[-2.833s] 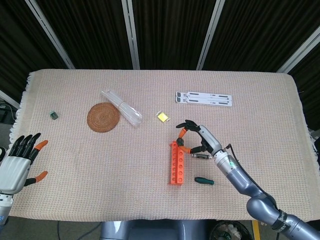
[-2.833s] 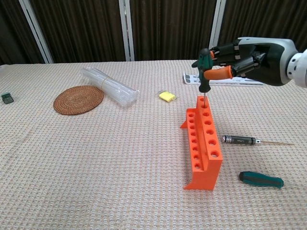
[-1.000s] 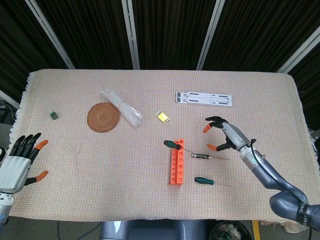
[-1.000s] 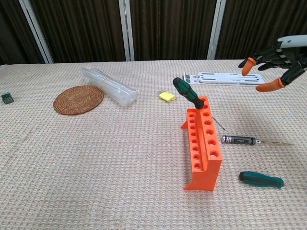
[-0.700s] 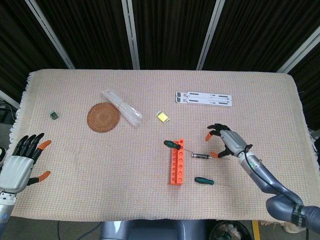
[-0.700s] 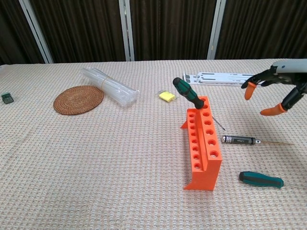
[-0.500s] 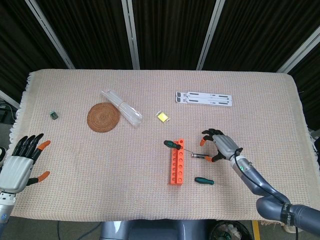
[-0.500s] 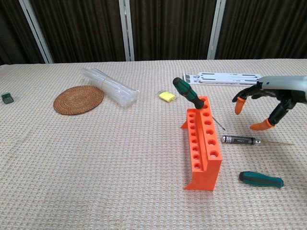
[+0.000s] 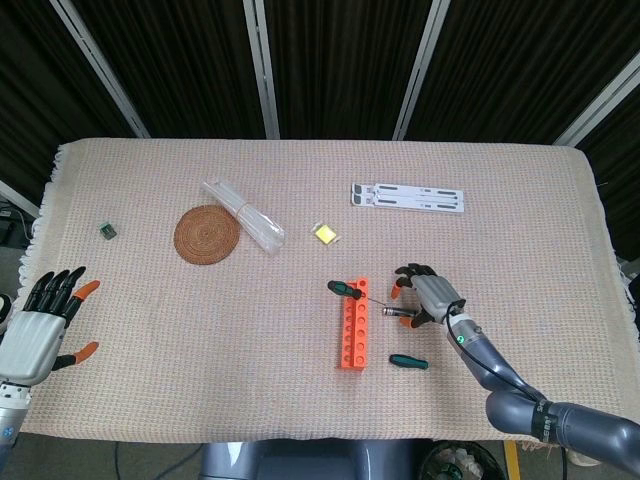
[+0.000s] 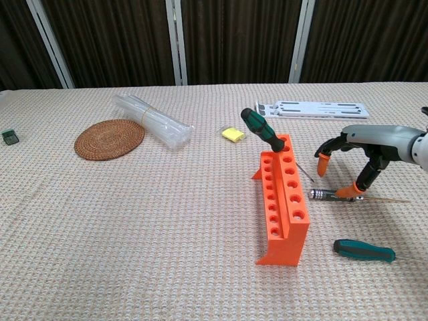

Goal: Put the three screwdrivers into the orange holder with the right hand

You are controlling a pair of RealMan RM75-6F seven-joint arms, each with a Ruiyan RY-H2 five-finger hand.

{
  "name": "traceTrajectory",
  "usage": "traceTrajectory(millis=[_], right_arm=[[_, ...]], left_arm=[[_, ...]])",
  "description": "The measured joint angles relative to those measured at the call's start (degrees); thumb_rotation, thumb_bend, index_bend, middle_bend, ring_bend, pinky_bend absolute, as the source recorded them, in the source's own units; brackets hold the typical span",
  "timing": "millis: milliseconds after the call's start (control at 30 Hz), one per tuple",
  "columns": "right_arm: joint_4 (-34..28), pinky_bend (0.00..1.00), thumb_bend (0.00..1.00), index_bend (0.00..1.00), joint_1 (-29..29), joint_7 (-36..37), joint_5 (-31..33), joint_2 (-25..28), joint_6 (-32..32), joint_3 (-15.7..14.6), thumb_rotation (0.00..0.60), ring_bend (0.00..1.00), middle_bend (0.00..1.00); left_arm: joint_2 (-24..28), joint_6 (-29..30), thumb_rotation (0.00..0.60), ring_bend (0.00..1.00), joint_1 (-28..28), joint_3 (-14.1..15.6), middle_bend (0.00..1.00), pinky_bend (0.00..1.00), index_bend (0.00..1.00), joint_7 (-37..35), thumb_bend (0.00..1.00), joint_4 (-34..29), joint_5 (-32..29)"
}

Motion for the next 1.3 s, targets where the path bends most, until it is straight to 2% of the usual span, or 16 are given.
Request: traceTrajectory(millis=[300,767,1067,1300], right_arm=[[0.9,0.00,0.20,0.45,0.7,-2.2,3.0,-2.0,1.1,-1.3,0.600,0.00,0.12],[3.0,0.00,0.20,0.49,1.0,-1.9,3.3,-4.4,1.8,-1.7,0.600,0.00,0.13],[4.4,0.00,0.29,0.51,1.1,-2.8,3.7,-5.0,2.0,-2.2,0.600,0.00,0.13],[4.9,0.00,0.32,0.51,1.2,-4.0,3.8,-5.3,2.3,-2.6,0.600,0.00,0.14]], left_arm=[[0.0,0.0,0.600,0.00,-0.1,0.0,0.00,0.00,0.15,0.0,0.14,0.0,0.0],[0.1,-0.1,0.600,0.00,0.0,0.0,0.00,0.00,0.15,0.0,0.14,0.1,-0.3],[-0.1,-0.3,0.600,0.00,-0.1,0.1,0.00,0.00,0.15,-0.2,0.14,0.4,-0.3],[-0.2,-0.3,0.600,0.00,-0.2,0.0,0.00,0.00,0.15,-0.2,0.14,0.6,-0.5]])
